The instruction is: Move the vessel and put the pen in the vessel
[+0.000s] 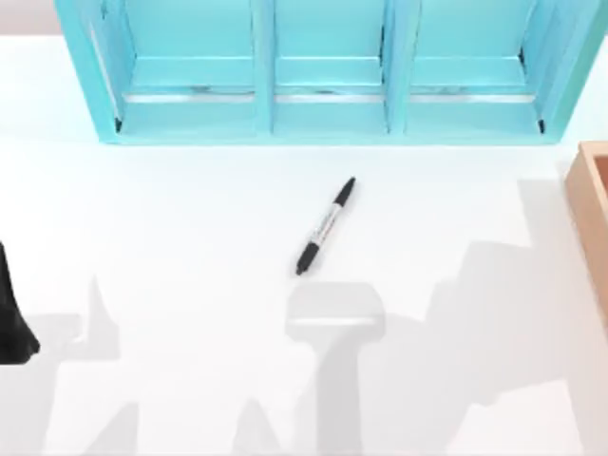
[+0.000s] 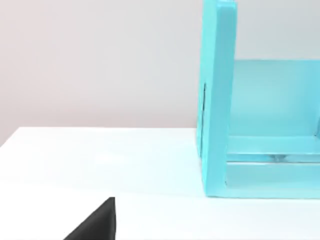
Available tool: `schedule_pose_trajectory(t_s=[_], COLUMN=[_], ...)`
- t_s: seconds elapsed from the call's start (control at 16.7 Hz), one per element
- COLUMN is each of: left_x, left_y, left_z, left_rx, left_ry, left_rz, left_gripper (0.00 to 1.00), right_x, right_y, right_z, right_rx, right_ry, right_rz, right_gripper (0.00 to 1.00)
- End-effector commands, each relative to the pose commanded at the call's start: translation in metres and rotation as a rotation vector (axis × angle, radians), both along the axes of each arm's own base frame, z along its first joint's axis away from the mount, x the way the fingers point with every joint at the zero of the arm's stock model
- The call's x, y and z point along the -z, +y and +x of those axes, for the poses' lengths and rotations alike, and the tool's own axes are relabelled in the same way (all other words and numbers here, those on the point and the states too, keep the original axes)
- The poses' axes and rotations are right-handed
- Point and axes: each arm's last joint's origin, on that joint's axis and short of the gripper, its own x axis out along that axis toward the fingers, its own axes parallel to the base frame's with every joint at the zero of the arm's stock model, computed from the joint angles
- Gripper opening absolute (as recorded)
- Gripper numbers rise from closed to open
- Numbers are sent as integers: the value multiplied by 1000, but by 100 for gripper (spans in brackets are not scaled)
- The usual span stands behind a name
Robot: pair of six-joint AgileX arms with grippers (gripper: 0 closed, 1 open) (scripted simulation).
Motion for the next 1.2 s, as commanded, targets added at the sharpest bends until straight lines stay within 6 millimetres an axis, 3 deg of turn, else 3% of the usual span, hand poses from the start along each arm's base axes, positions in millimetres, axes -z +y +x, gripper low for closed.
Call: schedule_pose_trajectory(t_s=[0.24,0.72,1.02,1.2], left_x=[0,0,0,0], left_y=[0,0,0,0], left_z=[0,0,0,0], left_rx=[0,0,0,0], left_ry=[0,0,0,0], left_rz=[0,0,0,0], left_gripper=[100,100,100,100], right_x=[12,96,100,100], right_y=[1,0,0,0], right_z=[1,0,0,0], right_rx=[0,0,0,0], right_ry=[4,-2,0,0], right_rz=[1,-1,0,0], right_gripper=[100,100,100,77])
